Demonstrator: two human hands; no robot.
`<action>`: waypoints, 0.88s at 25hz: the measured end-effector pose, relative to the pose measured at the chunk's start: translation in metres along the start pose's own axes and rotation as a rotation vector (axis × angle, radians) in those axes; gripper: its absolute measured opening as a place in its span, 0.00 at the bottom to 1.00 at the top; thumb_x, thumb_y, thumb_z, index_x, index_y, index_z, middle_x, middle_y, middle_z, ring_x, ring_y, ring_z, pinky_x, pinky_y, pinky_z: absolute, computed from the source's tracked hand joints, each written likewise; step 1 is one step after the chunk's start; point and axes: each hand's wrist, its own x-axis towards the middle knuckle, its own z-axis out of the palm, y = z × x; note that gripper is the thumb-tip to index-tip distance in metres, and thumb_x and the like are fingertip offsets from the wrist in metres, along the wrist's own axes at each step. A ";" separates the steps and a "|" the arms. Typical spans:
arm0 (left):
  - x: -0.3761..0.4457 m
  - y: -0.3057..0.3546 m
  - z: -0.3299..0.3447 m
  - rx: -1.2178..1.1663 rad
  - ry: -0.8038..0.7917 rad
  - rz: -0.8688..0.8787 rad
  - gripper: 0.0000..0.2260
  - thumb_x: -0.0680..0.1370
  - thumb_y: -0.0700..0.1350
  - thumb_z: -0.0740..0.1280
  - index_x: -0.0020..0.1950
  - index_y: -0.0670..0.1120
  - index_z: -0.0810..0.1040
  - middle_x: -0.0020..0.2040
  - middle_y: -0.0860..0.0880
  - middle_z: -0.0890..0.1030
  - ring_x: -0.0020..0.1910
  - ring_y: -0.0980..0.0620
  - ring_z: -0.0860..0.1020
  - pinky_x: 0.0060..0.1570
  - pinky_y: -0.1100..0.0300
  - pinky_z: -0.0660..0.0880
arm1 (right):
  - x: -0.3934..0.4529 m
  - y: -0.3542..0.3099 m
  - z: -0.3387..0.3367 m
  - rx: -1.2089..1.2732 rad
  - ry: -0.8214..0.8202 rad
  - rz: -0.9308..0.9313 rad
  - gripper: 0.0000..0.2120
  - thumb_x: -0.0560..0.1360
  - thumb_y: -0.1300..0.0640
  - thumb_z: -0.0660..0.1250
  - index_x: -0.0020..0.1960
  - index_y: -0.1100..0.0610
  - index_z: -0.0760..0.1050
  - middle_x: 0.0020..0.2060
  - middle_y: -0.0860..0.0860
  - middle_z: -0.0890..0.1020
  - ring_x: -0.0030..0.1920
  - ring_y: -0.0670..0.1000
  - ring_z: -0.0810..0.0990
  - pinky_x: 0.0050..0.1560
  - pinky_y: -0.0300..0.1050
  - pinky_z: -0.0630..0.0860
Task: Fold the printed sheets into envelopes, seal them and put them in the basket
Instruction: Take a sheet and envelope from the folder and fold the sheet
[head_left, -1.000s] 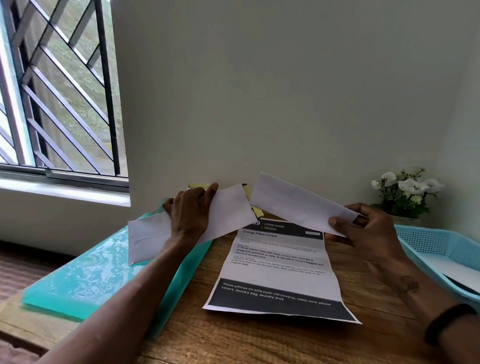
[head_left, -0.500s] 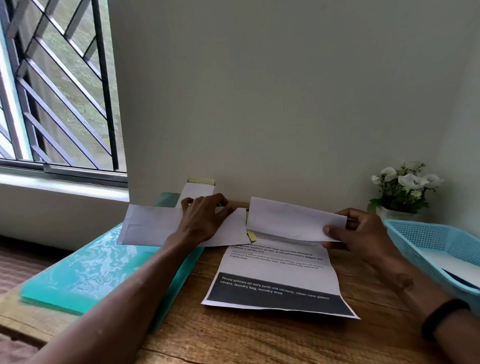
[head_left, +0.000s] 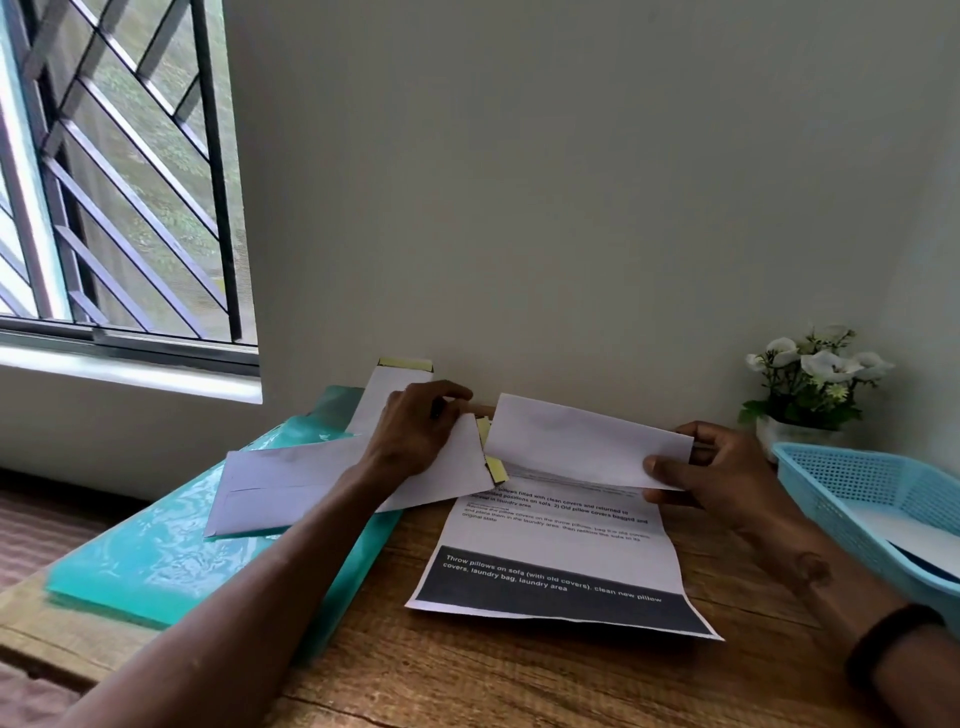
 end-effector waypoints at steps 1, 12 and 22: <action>-0.001 0.001 -0.002 -0.025 0.038 -0.014 0.10 0.83 0.45 0.68 0.62 0.49 0.86 0.54 0.48 0.88 0.44 0.56 0.80 0.44 0.68 0.70 | 0.000 -0.001 0.000 0.017 -0.008 0.002 0.10 0.70 0.70 0.78 0.49 0.64 0.81 0.45 0.60 0.87 0.42 0.57 0.89 0.36 0.50 0.86; -0.002 0.011 -0.006 -0.112 0.091 -0.091 0.09 0.83 0.47 0.69 0.59 0.48 0.87 0.50 0.48 0.88 0.41 0.57 0.80 0.40 0.78 0.67 | 0.000 0.000 0.003 0.007 -0.159 -0.054 0.09 0.66 0.65 0.82 0.42 0.57 0.85 0.42 0.57 0.89 0.42 0.59 0.89 0.38 0.52 0.86; -0.008 0.023 0.000 -0.065 -0.031 0.121 0.08 0.83 0.47 0.70 0.59 0.51 0.86 0.48 0.51 0.88 0.43 0.57 0.84 0.42 0.71 0.75 | -0.004 -0.008 -0.007 -0.106 -0.316 0.045 0.28 0.57 0.57 0.85 0.57 0.57 0.84 0.48 0.55 0.89 0.48 0.56 0.89 0.42 0.50 0.86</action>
